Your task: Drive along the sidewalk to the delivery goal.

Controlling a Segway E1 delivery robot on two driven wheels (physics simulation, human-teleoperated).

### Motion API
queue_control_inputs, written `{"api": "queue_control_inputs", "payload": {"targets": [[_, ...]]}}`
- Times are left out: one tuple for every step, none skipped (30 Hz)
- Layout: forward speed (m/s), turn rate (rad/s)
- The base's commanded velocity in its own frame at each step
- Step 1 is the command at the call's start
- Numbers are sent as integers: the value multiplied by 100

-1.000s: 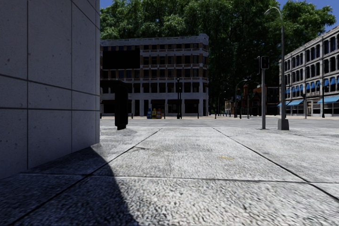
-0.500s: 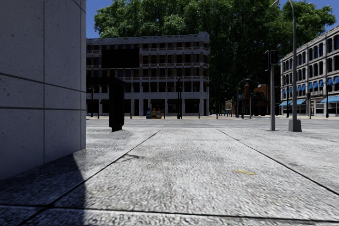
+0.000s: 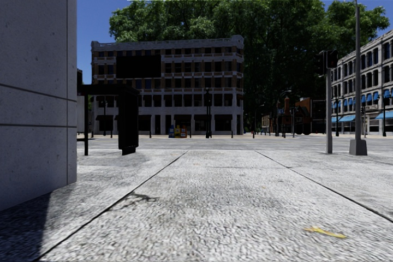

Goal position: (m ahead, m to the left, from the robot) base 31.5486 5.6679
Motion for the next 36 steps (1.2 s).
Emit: {"api": "queue_control_inputs", "payload": {"targets": [[156,0],[156,0],[156,0],[156,0],[156,0],[156,0],[156,0],[156,0],[156,0],[156,0],[156,0],[156,0],[156,0],[156,0],[156,0],[156,0],[156,0],[156,0],[156,0],[156,0],[156,0],[156,0],[156,0],[156,0],[156,0],[156,0],[156,0],[156,0],[156,0],[156,0],[156,0],[156,0],[156,0],[156,0],[156,0],[156,0]]}}
